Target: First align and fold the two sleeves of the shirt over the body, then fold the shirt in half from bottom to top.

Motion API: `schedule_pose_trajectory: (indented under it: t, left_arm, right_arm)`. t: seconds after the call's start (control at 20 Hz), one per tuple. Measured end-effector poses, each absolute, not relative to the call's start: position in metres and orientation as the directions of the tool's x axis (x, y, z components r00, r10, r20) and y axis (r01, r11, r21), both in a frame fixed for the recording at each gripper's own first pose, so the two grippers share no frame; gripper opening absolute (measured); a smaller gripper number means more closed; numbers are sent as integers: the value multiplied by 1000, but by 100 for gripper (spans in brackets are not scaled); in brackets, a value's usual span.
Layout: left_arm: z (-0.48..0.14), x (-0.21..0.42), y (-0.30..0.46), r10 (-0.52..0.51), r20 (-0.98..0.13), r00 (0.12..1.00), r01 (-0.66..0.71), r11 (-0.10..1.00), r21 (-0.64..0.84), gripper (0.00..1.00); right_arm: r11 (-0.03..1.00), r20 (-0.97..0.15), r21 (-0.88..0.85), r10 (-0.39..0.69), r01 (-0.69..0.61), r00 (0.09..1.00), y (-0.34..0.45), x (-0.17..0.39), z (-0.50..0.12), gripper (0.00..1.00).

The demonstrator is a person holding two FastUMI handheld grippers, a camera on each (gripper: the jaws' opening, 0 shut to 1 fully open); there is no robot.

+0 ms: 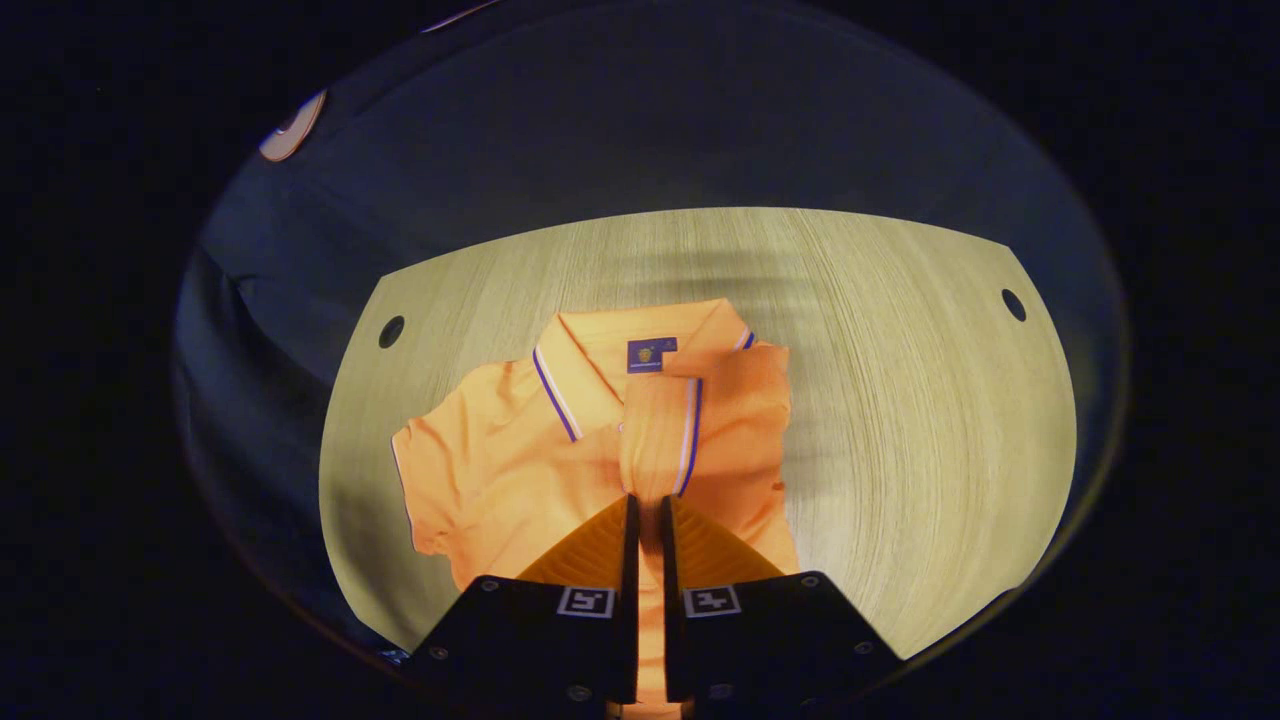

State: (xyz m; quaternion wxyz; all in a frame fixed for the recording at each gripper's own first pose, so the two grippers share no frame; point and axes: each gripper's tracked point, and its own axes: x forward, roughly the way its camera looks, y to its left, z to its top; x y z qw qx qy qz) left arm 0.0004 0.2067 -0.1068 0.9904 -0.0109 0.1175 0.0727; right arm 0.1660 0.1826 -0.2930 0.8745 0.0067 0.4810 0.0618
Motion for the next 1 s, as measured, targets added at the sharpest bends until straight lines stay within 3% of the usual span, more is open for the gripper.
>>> schedule_pose_trajectory:
  t: [0.1,0.15,0.2,0.25,0.3,0.35,0.4,1.0]
  left_arm:
    - [-108,3,205,138,-237,962,-142,990,1,98]
    - [-109,4,203,134,-238,962,-138,990,1,98]
    - [-110,6,201,129,-241,962,-133,991,0,98]
    - [-113,8,199,122,-247,961,-126,992,-1,98]
    - [-113,11,196,115,-251,961,-119,993,-1,98]
    - [-115,14,193,110,-257,960,-114,993,-1,98]
    - [-115,16,190,105,-262,959,-110,994,-4,98]
    - [-93,68,119,18,-260,965,-26,999,-24,98]
  right_arm:
    - [989,-837,103,146,-110,527,190,166,-293,17]
    - [988,-834,107,153,-115,530,192,167,-292,31]
    - [987,-828,106,155,-122,538,192,168,-291,39]
    - [987,-824,102,155,-126,545,192,168,-289,61]
    - [987,-819,100,153,-124,553,191,168,-287,65]
    - [988,-814,102,149,-114,561,190,167,-284,92]
    - [988,-807,107,152,-111,571,189,167,-280,98]
    - [994,-622,56,109,-95,775,140,136,-181,99]
